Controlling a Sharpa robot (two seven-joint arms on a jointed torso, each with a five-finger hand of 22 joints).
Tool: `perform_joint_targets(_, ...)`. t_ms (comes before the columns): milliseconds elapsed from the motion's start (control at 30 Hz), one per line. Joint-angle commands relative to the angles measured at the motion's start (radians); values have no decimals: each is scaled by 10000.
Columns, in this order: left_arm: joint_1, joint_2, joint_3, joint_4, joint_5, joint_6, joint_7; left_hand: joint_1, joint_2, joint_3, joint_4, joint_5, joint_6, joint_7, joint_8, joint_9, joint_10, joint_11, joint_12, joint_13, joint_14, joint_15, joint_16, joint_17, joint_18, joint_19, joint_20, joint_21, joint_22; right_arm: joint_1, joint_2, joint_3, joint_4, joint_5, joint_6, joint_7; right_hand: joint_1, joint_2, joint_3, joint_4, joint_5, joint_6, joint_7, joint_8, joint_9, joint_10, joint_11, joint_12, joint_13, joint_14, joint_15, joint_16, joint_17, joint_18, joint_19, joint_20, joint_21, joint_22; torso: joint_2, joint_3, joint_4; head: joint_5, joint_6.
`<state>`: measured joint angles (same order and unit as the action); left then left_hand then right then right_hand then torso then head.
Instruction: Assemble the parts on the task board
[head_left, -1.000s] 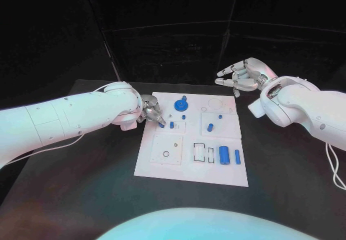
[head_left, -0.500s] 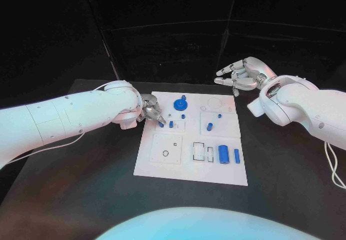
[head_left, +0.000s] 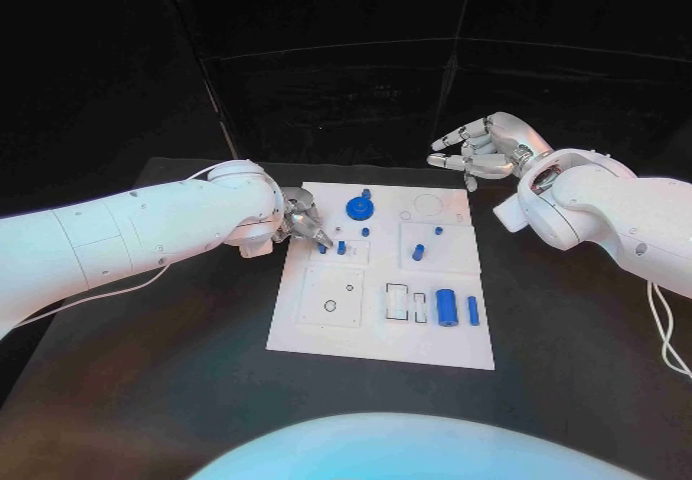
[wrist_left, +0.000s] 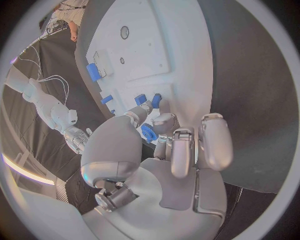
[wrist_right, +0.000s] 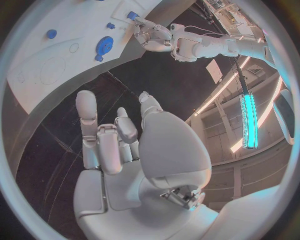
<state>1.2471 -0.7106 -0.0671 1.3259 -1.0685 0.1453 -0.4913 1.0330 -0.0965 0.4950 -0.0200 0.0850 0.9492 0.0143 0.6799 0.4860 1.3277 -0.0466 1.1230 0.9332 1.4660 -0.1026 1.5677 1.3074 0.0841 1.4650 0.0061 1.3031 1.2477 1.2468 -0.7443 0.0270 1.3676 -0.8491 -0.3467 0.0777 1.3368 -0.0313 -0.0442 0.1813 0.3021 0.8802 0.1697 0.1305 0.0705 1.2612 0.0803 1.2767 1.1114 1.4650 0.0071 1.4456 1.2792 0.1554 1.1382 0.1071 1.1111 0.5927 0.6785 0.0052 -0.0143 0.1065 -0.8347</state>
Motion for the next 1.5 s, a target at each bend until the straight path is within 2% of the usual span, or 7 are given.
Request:
perform_joint_targets(33,-34,-15,-33,-55,-141,237,-205,-143,-18,-136,60,0,18,65,69,26,-23,-27,32,-22,1048,-54,31,2634,-140,231,-48,67,25,17,-3,7,8,36,52,88,19,73,-27,0,38,-8,-23,52,-14,-40,-9,9,-13,456,-73,-55,-11,106,11,-17,-36,-14,-5,5,-2,-6,15)
perform_joint_targets(667,-35,-57,-24,-1,-11,-328,-100,-618,-86,-2081,822,-15,8,69,220,258,-11,-15,117,21,1048,-53,31,2634,-166,265,-44,145,170,17,-2,7,-11,36,100,81,-1,70,-52,17,12,-36,-15,41,-21,-107,-2,-46,-99,447,-71,-76,-50,113,-12,-17,-64,-65,0,-20,1,14,21)
perform_joint_targets(1067,-2,-268,-2,69,1565,-1670,1306,-389,129,-3087,1199,19,-755,314,-71,204,-420,174,-118,-330,1010,83,-53,2480,-50,87,35,-388,-395,15,6,7,-51,41,102,95,-14,77,-61,31,19,-48,-12,37,-23,-117,1,-52,-106,445,-68,-81,-57,117,-25,-16,-80,-94,-9,-8,9,-50,73)
perform_joint_targets(1267,32,-378,0,82,2523,-2940,3029,555,548,-3206,1012,60,-1507,730,-590,-195,-1844,538,-1435,-2176,813,384,-487,1737,241,-471,290,-1783,-1859,15,-4,7,-62,45,86,97,-14,77,-61,31,19,-48,-12,37,-23,-117,1,-52,-106,445,-68,-81,-57,117,-25,-16,-80,-94,-6,1,18,-89,139)
perform_joint_targets(1333,38,-361,-2,86,2830,-3229,3709,975,643,-3086,844,57,-1723,874,-739,-352,-2593,679,-1998,-2802,395,497,-1294,481,544,-1139,405,-3308,-3428,15,-1,7,-69,45,80,99,-16,78,-63,33,21,-50,-11,36,-23,-120,2,-54,-110,446,-68,-79,-50,117,-26,-16,-80,-94,-6,-2,21,-109,172)
perform_joint_targets(1433,43,-294,-5,60,3052,-3438,4385,1289,626,-3027,709,55,-1880,1008,-914,-578,-3024,807,-2187,-2985,180,618,-1663,-33,674,-1464,531,-4100,-4179,15,3,7,-71,45,77,100,-19,80,-67,37,24,-53,-10,36,-23,-126,3,-58,-116,448,-67,-74,-38,116,-27,-15,-82,-96,-8,2,5,-132,238)
perform_joint_targets(1500,46,-204,-11,7,3087,-3558,4786,1627,555,-2934,537,60,-2029,1150,-1119,-817,-3721,949,-2649,-3291,-328,749,-2475,-1163,924,-2089,644,-5549,-5602,15,3,7,-71,46,74,97,-19,80,-67,37,24,-53,-10,36,-23,-126,3,-58,-116,448,-67,-74,-38,116,-27,-15,-82,-96,-5,1,1,-147,254)
